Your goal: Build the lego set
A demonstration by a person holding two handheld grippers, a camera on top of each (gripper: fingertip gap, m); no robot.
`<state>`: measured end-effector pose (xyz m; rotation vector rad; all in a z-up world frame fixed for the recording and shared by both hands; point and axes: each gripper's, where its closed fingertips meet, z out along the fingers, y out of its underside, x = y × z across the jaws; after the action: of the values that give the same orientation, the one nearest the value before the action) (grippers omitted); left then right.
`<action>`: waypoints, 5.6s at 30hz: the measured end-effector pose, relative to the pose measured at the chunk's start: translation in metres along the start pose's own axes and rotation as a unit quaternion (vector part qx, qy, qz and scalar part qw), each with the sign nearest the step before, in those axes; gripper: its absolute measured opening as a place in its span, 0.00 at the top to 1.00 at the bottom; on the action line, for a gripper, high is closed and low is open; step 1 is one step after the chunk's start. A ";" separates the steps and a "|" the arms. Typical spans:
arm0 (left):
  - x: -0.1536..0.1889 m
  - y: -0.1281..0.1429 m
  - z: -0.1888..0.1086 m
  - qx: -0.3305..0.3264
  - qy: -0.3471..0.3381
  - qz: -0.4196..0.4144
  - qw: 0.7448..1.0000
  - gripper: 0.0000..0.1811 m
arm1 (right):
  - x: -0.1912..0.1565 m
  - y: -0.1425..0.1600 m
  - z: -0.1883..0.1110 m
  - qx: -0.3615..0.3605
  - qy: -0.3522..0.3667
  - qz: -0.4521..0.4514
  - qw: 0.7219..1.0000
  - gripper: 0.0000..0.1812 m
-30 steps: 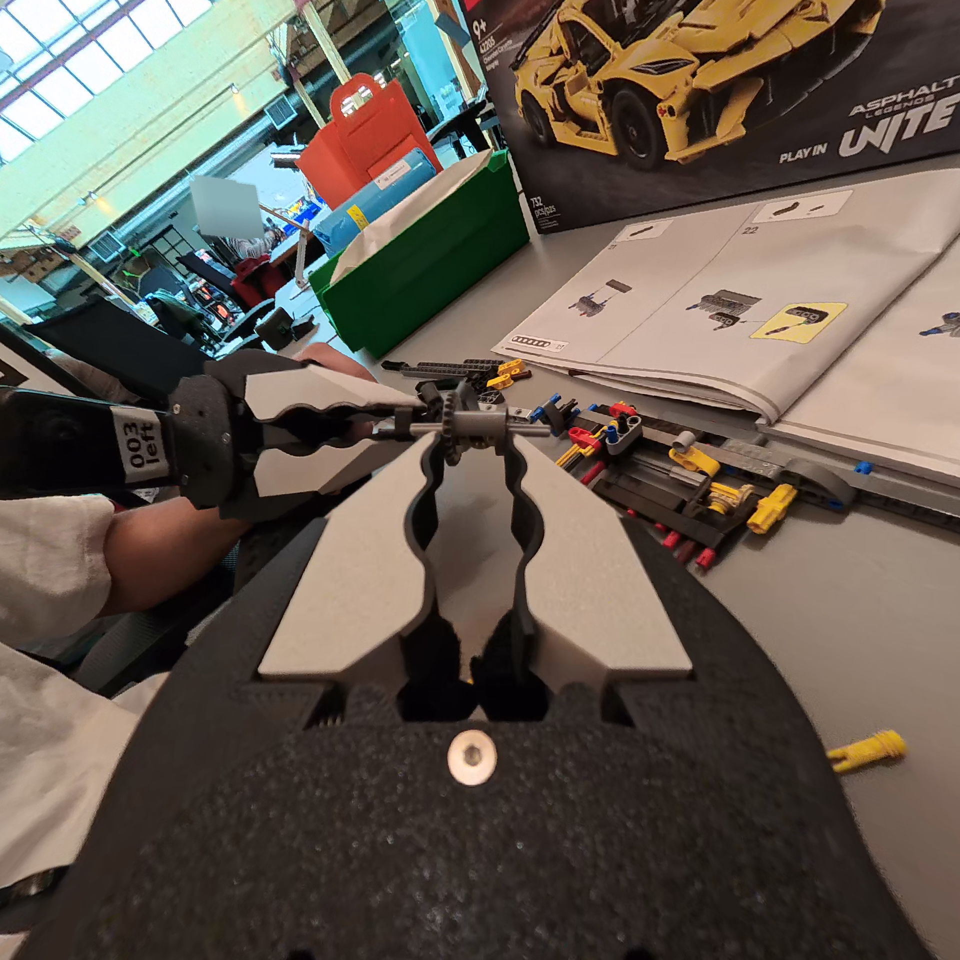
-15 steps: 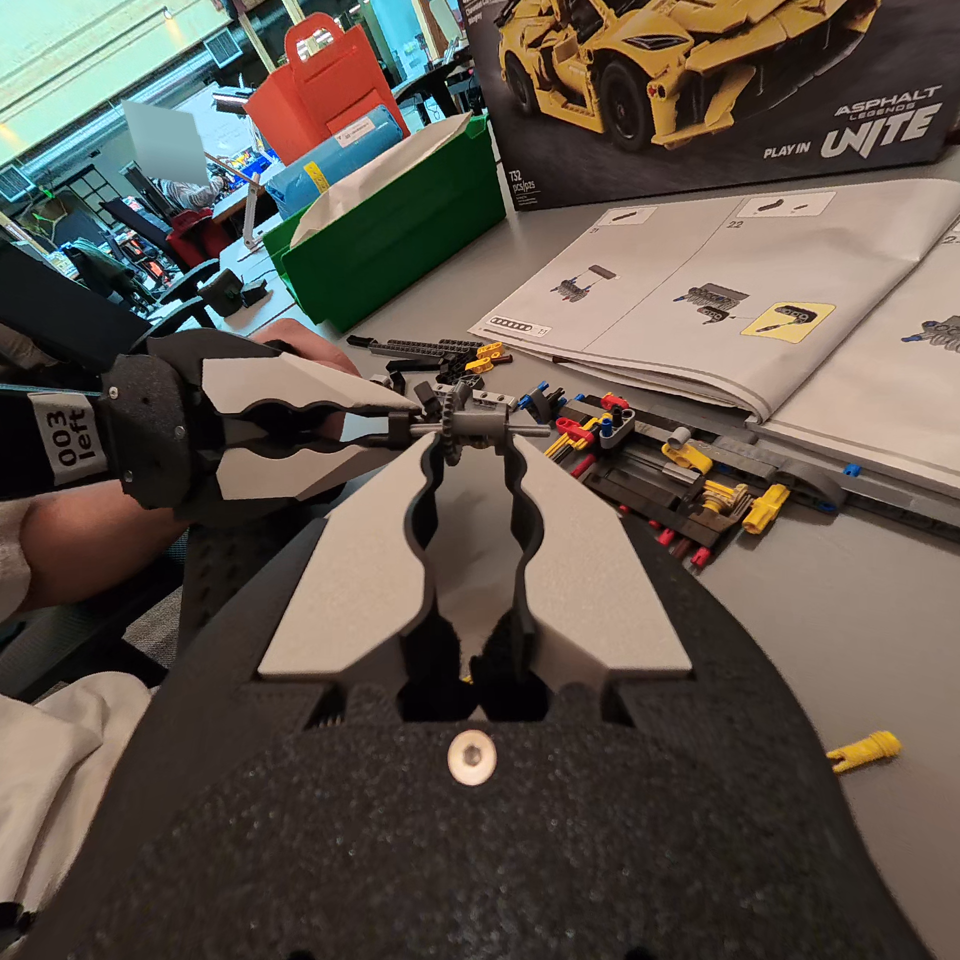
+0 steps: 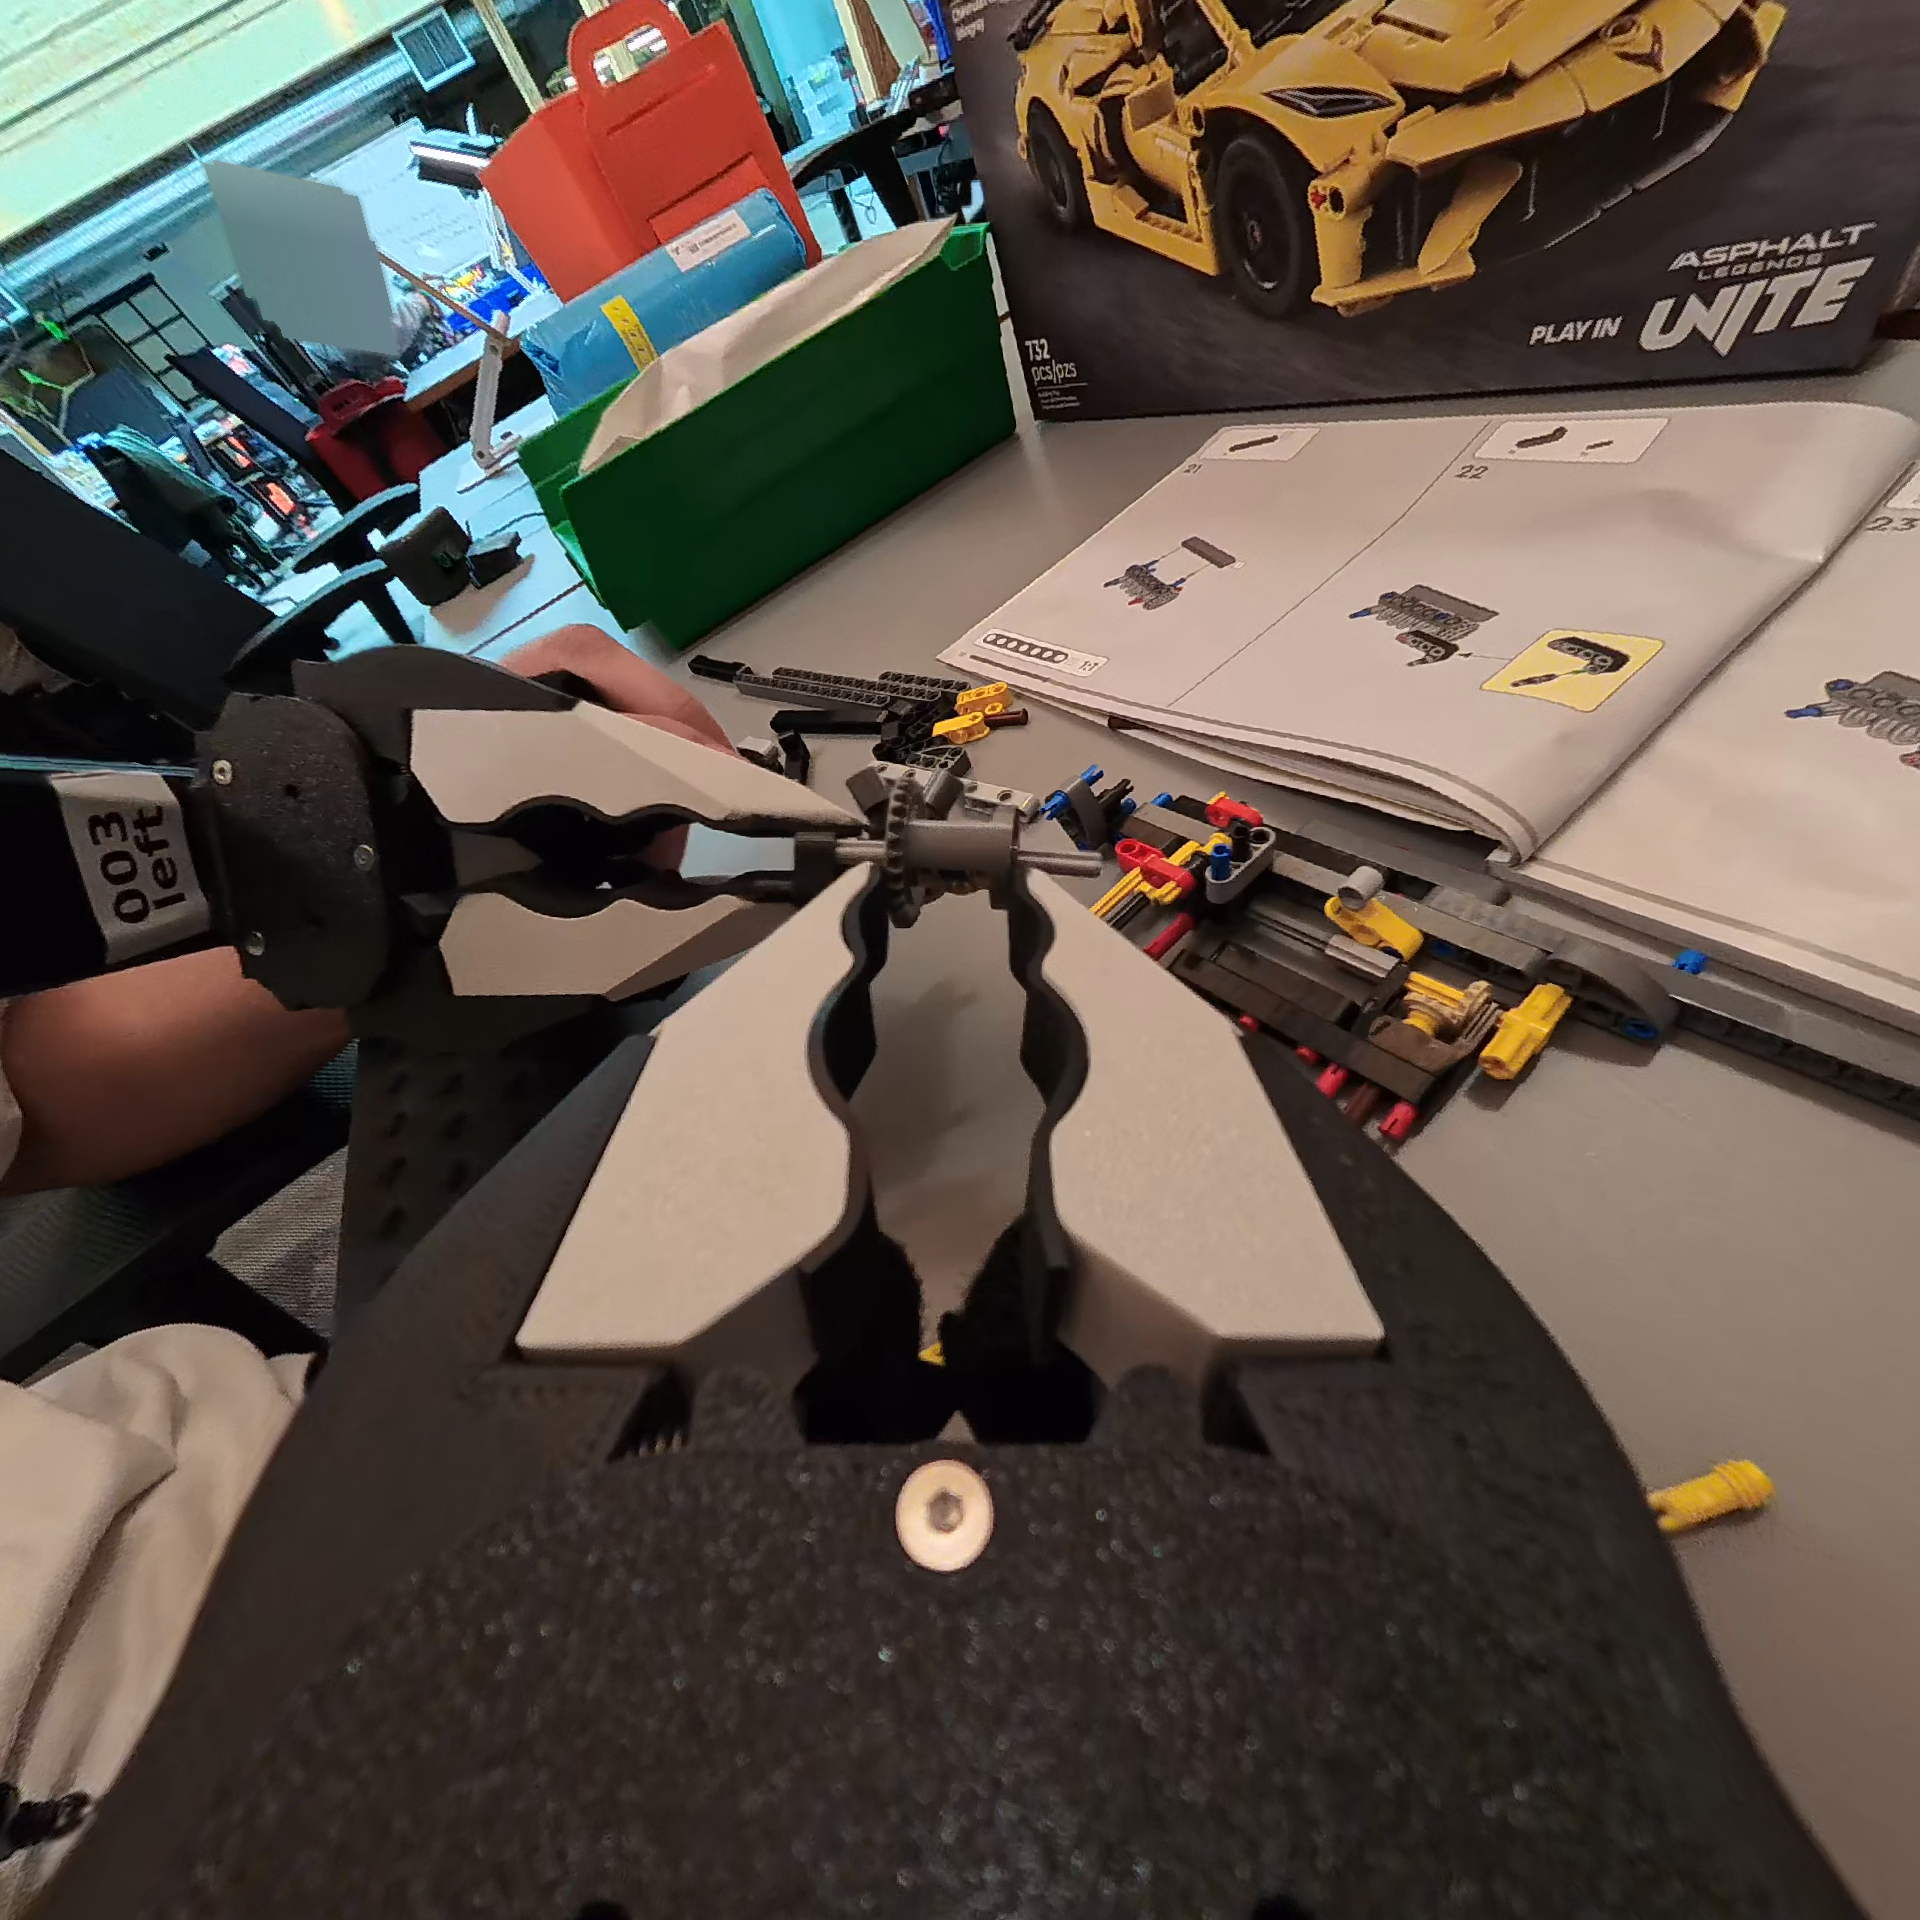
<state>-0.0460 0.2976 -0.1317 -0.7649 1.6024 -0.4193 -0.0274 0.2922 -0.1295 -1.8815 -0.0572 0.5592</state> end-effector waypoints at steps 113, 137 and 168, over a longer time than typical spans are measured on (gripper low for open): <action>0.004 0.020 0.000 -0.048 0.011 0.013 0.999 0.97 | 0.020 0.070 -0.035 -0.353 -0.071 -0.227 0.905 0.96; -0.005 0.038 -0.001 -0.084 -0.004 0.008 0.996 0.97 | 0.022 0.069 -0.017 -0.498 -0.093 -0.262 0.822 0.94; -0.057 -0.009 -0.024 0.031 -0.140 -0.023 0.989 0.97 | -0.028 -0.057 -0.002 0.182 0.074 -0.167 0.966 0.99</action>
<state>-0.0656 0.3260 -0.0798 -0.7779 1.3054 -0.3754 -0.0389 0.3039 -0.0685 -1.5059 -0.1598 0.1798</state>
